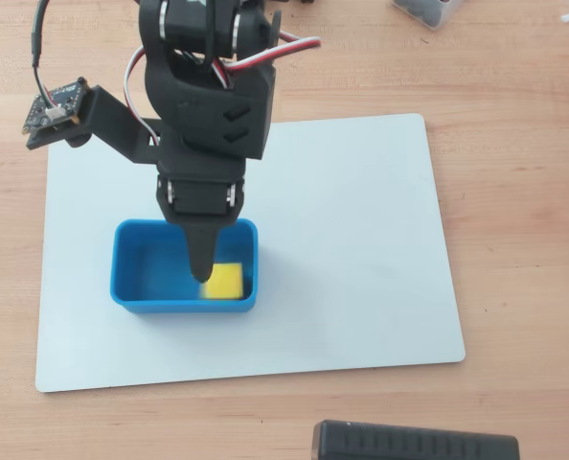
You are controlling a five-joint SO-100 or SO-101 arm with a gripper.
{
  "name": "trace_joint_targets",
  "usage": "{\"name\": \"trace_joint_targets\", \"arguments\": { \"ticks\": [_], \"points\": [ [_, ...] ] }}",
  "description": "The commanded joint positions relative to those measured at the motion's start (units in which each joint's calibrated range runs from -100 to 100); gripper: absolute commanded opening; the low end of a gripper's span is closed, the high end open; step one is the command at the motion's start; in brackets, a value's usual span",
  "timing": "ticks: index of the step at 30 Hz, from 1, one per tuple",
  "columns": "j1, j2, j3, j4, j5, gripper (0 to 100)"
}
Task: Pick up yellow cube and drop it in the blue rectangular bin
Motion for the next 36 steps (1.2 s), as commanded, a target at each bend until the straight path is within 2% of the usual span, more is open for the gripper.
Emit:
{"name": "trace_joint_targets", "arguments": {
  "ticks": [1, 8, 13, 16, 22, 27, 36],
  "points": [
    [0.5, -3.1, -9.9, 2.5, 0.0, 17],
    [-1.8, -10.9, -9.5, 7.9, -0.9, 16],
    [-2.4, -20.7, -7.0, 9.2, -2.2, 5],
    [-3.4, -27.5, -3.5, 9.3, -2.5, 4],
    [-7.8, -44.8, 15.0, 7.6, -3.0, 1],
    [-11.4, -57.3, 34.1, 1.2, -3.0, 0],
    [-11.5, -67.9, 59.8, -11.0, -3.0, 0]
  ]
}}
